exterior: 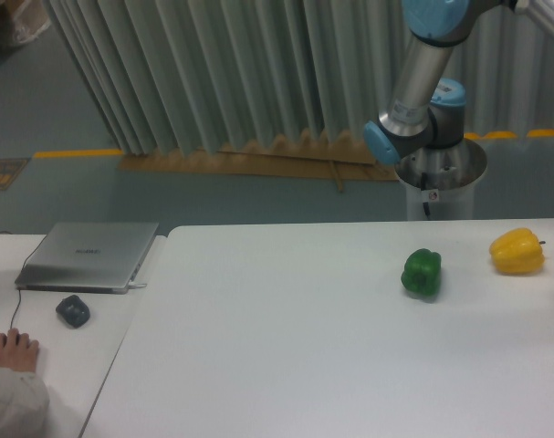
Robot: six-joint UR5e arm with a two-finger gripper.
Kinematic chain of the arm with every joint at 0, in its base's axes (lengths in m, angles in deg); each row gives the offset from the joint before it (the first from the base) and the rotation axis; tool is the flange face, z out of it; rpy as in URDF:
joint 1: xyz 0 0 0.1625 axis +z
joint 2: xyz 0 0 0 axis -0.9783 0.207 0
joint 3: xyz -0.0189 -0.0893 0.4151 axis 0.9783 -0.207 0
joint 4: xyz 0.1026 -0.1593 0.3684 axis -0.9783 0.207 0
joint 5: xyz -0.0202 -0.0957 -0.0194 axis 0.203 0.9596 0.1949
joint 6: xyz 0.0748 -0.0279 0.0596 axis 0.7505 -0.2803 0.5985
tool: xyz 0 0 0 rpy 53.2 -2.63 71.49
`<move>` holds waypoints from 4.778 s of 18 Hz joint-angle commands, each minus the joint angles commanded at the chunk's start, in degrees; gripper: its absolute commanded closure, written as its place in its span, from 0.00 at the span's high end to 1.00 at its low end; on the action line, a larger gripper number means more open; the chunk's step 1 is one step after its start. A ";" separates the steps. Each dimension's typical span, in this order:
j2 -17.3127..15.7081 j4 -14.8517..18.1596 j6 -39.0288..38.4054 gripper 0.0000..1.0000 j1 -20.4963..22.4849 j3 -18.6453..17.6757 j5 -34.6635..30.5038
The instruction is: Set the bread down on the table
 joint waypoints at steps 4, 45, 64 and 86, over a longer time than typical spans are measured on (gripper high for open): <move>-3.52 4.82 -5.60 0.10 -1.23 1.14 5.79; -0.62 2.03 -33.40 1.00 -20.74 0.88 2.64; 0.44 -1.31 -32.96 1.00 -20.83 1.15 1.76; -1.59 -1.31 -32.87 1.00 -20.57 -1.05 1.85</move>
